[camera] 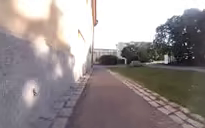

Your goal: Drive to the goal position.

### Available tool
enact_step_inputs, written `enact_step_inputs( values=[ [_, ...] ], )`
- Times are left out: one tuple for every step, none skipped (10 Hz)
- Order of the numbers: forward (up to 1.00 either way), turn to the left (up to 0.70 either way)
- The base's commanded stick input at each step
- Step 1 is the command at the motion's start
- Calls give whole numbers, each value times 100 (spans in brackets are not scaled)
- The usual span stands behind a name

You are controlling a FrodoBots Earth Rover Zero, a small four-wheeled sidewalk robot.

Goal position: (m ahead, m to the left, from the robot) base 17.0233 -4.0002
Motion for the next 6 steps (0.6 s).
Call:
enact_step_inputs(
  values=[
    [60,0],
    [60,0],
    [60,0],
    [60,0],
    [60,0],
    [60,0]
  ],
)
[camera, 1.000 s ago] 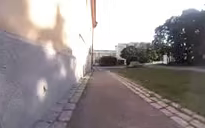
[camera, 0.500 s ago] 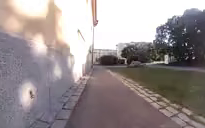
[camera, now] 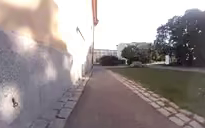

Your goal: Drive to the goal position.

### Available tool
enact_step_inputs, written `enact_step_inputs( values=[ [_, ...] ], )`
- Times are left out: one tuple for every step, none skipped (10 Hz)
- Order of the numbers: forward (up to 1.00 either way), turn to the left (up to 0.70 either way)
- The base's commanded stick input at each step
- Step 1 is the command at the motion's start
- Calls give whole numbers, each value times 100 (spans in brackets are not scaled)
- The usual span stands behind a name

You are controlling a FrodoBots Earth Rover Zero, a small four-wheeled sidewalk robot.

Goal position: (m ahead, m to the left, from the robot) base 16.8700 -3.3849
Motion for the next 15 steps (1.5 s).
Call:
enact_step_inputs(
  values=[
    [60,0],
    [60,0],
    [60,0],
    [60,0],
    [60,0],
    [60,0],
    [60,0],
    [60,0],
    [60,0],
    [60,0],
    [60,0],
    [60,0],
    [60,0],
    [60,0],
    [60,0]
  ],
)
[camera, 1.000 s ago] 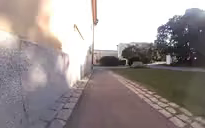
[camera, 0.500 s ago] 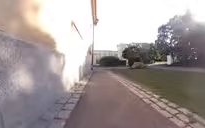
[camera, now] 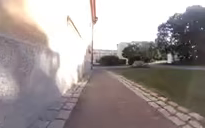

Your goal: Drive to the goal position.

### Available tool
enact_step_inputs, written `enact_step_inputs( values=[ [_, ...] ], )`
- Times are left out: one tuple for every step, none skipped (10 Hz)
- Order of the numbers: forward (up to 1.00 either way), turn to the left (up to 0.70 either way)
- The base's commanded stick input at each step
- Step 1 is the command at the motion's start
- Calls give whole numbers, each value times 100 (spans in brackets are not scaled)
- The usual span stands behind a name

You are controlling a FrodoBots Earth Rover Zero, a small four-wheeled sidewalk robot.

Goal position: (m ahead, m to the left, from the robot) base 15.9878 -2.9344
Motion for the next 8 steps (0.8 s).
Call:
enact_step_inputs(
  values=[
    [60,0],
    [60,0],
    [60,0],
    [60,0],
    [60,0],
    [60,0],
    [60,0],
    [60,0]
  ],
)
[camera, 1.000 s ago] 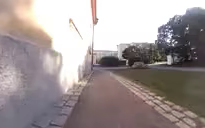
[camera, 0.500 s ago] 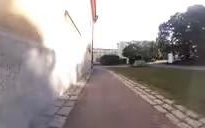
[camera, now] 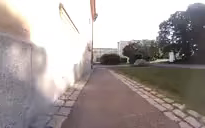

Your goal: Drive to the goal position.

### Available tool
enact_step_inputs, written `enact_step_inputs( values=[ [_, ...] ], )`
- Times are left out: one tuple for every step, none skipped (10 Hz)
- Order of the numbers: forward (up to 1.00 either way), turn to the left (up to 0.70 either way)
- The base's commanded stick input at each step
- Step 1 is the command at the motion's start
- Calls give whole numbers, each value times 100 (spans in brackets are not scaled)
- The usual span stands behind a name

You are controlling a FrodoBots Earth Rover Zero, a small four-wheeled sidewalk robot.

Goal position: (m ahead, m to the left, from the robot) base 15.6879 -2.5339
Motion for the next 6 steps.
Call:
enact_step_inputs(
  values=[
    [60,0],
    [60,0],
    [60,0],
    [60,0],
    [60,0],
    [60,0]
  ],
)
